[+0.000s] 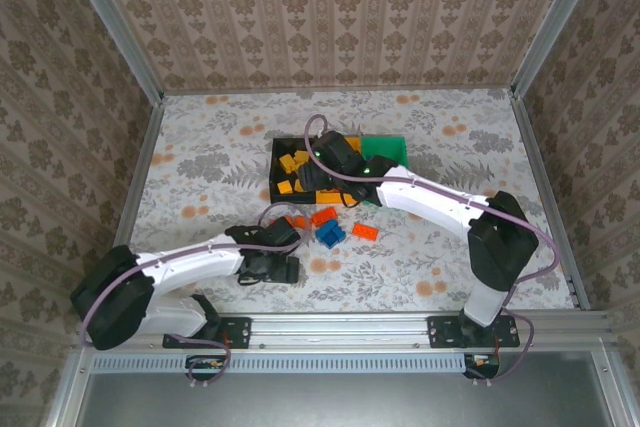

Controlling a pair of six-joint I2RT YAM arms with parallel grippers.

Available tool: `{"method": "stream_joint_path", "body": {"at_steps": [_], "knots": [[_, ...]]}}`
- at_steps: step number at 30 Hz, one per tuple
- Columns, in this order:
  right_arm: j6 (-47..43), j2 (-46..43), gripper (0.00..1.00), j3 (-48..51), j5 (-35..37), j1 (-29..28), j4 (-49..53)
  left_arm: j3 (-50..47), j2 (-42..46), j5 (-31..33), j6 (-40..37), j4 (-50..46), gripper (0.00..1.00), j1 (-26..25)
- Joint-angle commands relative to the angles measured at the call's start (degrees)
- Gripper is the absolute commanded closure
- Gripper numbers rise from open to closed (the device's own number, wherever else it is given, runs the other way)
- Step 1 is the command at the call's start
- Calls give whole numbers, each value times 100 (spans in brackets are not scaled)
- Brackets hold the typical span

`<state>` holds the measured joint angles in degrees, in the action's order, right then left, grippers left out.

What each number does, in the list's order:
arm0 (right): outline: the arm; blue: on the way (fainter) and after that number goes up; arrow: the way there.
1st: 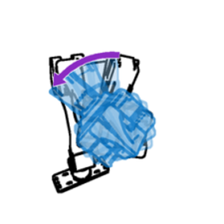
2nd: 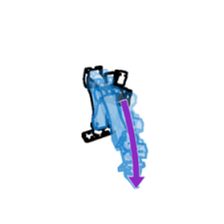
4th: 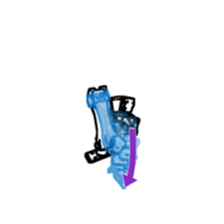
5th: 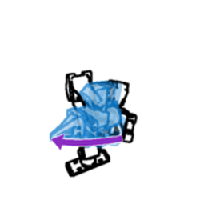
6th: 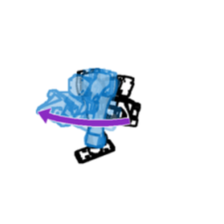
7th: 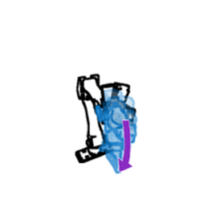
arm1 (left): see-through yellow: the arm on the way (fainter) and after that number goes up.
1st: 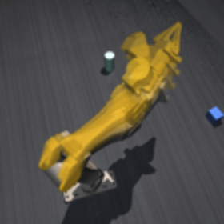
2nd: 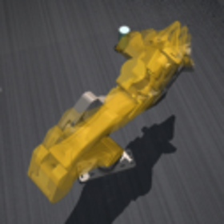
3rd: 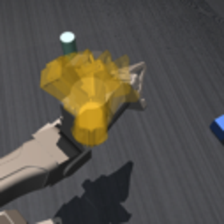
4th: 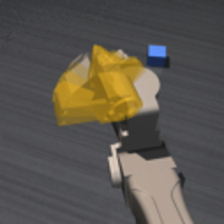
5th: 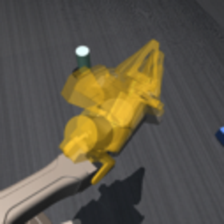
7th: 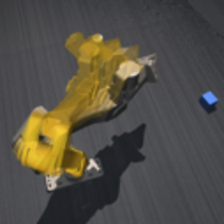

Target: Sort the legos into containers by color

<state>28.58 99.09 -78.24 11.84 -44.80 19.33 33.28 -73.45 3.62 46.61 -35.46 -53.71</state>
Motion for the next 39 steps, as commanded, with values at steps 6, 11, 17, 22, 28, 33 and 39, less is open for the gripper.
{"method": "stream_joint_path", "body": {"at_steps": [6, 11, 17, 22, 28, 33, 39], "knots": [[126, -292, 21, 325, 91, 54, -178, 239, -513, -1480, -1019, 2296, 5, -87], [128, -394, 21, 422, 108, 104, -189, 284, -510, -2361, -1050, 2993, 8, -238], [120, -487, 21, 515, 40, 154, -211, 542, -405, -2442, -1185, 2908, 8, -489], [126, -730, 21, 750, -28, 150, -190, 346, 262, -2024, -1089, 2733, 8, -482], [96, -1065, 21, 1166, -278, 129, -30, 350, 1743, -951, -962, 1483, 5, -492], [-67, -1361, 20, 1614, -441, -277, 643, 323, 2818, 178, -623, 453, 0, -453], [31, -1842, 19, 2418, -584, -977, 1376, 43, 3321, 807, -300, 185, 0, -382]]}}
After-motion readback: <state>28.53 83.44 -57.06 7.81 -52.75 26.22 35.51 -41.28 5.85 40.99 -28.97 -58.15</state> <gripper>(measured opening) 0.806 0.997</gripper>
